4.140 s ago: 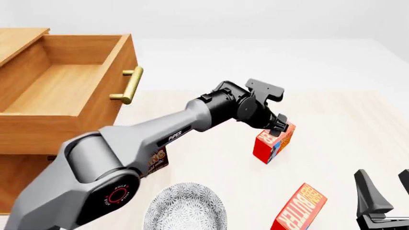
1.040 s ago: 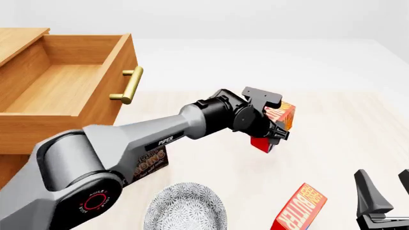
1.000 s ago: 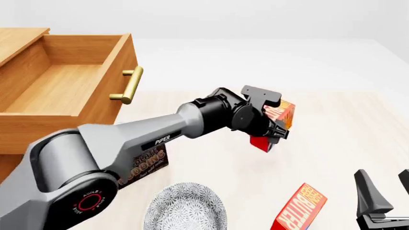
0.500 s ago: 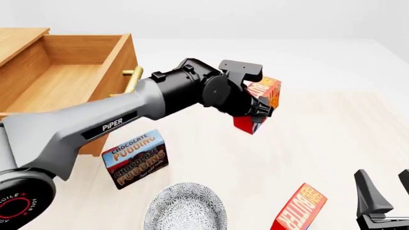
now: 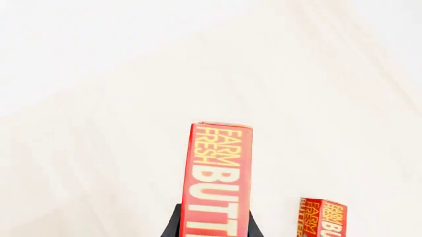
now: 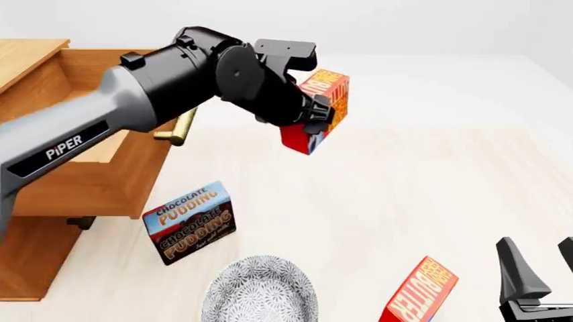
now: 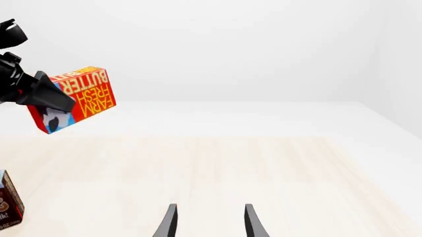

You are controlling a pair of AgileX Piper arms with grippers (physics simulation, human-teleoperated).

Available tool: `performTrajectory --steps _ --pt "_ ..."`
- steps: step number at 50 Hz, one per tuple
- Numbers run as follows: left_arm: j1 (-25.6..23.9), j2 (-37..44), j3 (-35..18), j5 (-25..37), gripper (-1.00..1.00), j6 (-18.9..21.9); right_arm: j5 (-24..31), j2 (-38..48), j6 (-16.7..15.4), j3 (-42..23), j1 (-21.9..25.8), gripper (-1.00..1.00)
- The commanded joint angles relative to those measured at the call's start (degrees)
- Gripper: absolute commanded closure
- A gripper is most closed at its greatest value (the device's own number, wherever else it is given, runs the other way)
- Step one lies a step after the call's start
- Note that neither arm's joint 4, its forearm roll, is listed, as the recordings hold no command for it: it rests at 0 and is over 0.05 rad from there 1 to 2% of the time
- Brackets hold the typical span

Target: Put the butter at the front in the top drawer of the cabinet and close it.

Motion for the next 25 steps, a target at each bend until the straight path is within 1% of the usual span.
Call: performTrajectory --steps 1,6,8,12,13,15,25 --pt "4.2 -5.6 0.0 3.3 1.0 2.8 0.0 -0.1 0.0 0.0 0.0 -1.0" --pt "6.1 -7.5 0.1 4.8 1.0 3.6 0.0 -0.1 0.0 0.0 0.0 -1.0" --pt "7.5 -8.8 -0.2 5.9 1.0 4.1 0.0 -0.1 0.0 0.0 0.0 -1.0" --pt "8.3 -10.1 -0.1 6.8 1.0 4.4 0.0 -0.1 0.0 0.0 0.0 -1.0" --pt "9.4 -11.1 0.0 7.2 1.0 4.9 0.0 -0.1 0.0 0.0 0.0 -1.0" --pt "10.2 -12.0 0.0 7.8 1.0 5.4 0.0 -0.1 0.0 0.0 0.0 -1.0" --pt "13.8 -15.6 -1.7 11.8 1.0 7.9 0.0 -0.1 0.0 0.0 0.0 -1.0"
